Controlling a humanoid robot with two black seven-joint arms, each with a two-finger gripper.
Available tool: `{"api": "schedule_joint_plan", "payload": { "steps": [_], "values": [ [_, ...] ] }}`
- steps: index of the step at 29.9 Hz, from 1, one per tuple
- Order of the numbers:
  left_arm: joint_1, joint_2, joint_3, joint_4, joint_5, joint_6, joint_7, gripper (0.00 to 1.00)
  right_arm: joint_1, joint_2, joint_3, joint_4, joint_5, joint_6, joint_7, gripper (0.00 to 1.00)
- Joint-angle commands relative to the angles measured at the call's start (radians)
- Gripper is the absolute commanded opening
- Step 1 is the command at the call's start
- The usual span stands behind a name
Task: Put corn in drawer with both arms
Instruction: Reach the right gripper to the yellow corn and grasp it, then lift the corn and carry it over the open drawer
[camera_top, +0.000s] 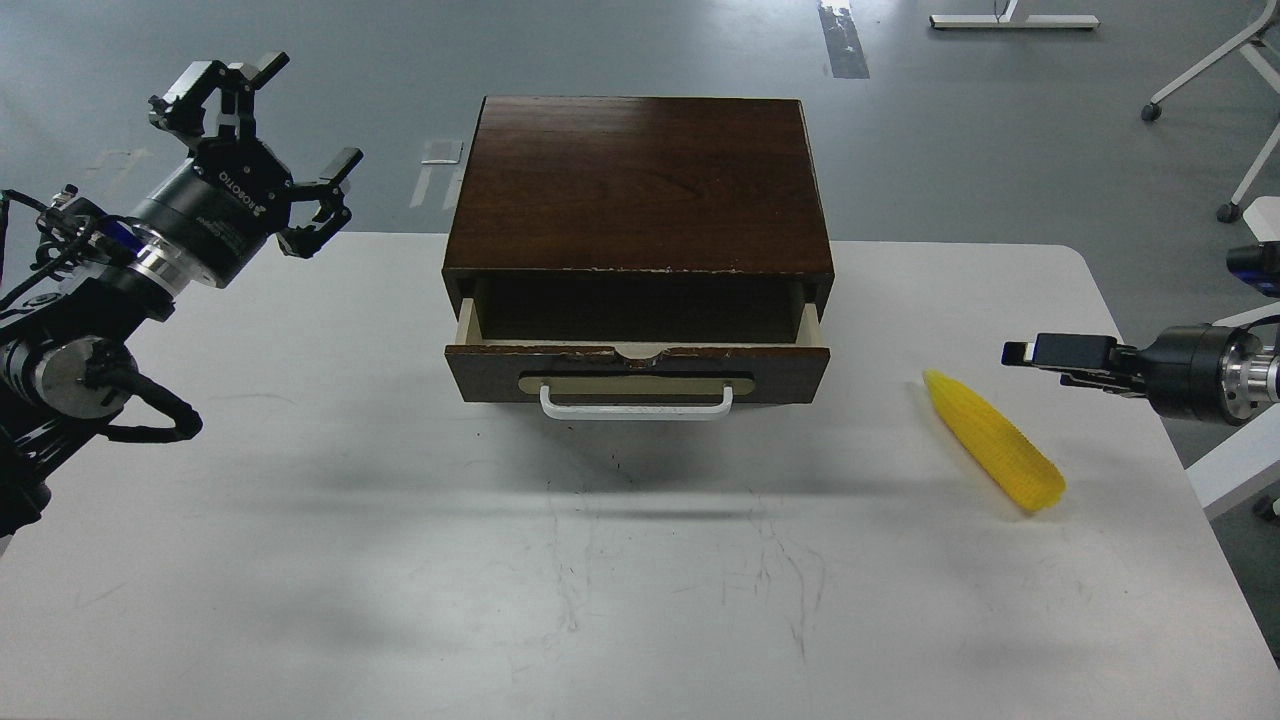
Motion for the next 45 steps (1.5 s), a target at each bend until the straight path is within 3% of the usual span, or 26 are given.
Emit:
{"api": "schedule_joint_plan", "payload": {
  "steps": [1, 13, 17, 18, 19, 21, 23, 27, 28, 33, 38, 45],
  "values": [
    [0.01, -0.001, -0.004, 0.0, 0.002, -0.003, 0.0, 0.98, 0.039, 0.034, -0.088, -0.024, -0.088, -0.079, 0.0, 1.0],
    [0.012, -0.009, -0.01, -0.002, 0.009, -0.005, 0.0, 0.98, 0.07, 0.146, -0.255, -0.072, -0.116, -0.14, 0.0, 0.99],
    [0.012, -0.009, -0.01, -0.003, 0.009, -0.005, 0.0, 0.98, 0.068, 0.17, -0.337, -0.09, -0.116, -0.206, 0.0, 0.9],
    [0.014, -0.009, -0.01, -0.003, 0.009, -0.005, 0.0, 0.98, 0.068, 0.181, -0.361, -0.093, -0.116, -0.229, 0.0, 0.82],
    [0.014, -0.009, -0.01, -0.003, 0.009, -0.005, 0.0, 0.98, 0.068, 0.181, -0.361, -0.093, -0.116, -0.229, 0.0, 0.82],
    [0.014, -0.007, -0.01, -0.006, 0.011, -0.005, 0.0, 0.98, 0.07, 0.184, -0.386, -0.108, -0.116, -0.251, 0.0, 0.44],
    [0.014, -0.009, -0.01, -0.006, 0.011, -0.005, 0.0, 0.98, 0.07, 0.184, -0.389, -0.11, -0.116, -0.254, 0.0, 0.18],
    [0.014, -0.007, -0.01, -0.008, 0.011, -0.006, 0.0, 0.98, 0.068, 0.181, -0.397, -0.104, -0.116, -0.254, 0.0, 0.08],
    [0.014, -0.007, -0.01, -0.008, 0.011, -0.006, 0.0, 0.98, 0.07, 0.181, -0.4, -0.102, -0.118, -0.256, 0.0, 0.01],
    [0.017, -0.006, -0.01, -0.012, 0.011, -0.006, 0.0, 0.98, 0.134, 0.16, -0.403, -0.064, -0.118, -0.272, 0.0, 0.0],
    [0.024, -0.001, -0.012, -0.014, 0.013, -0.006, 0.0, 0.98, 0.381, 0.088, -0.406, 0.045, -0.118, -0.269, 0.0, 0.0],
    [0.026, -0.001, -0.02, -0.014, 0.013, -0.006, 0.0, 0.98, 0.761, 0.135, -0.525, 0.163, -0.113, -0.265, 0.0, 0.0]
  ]
}}
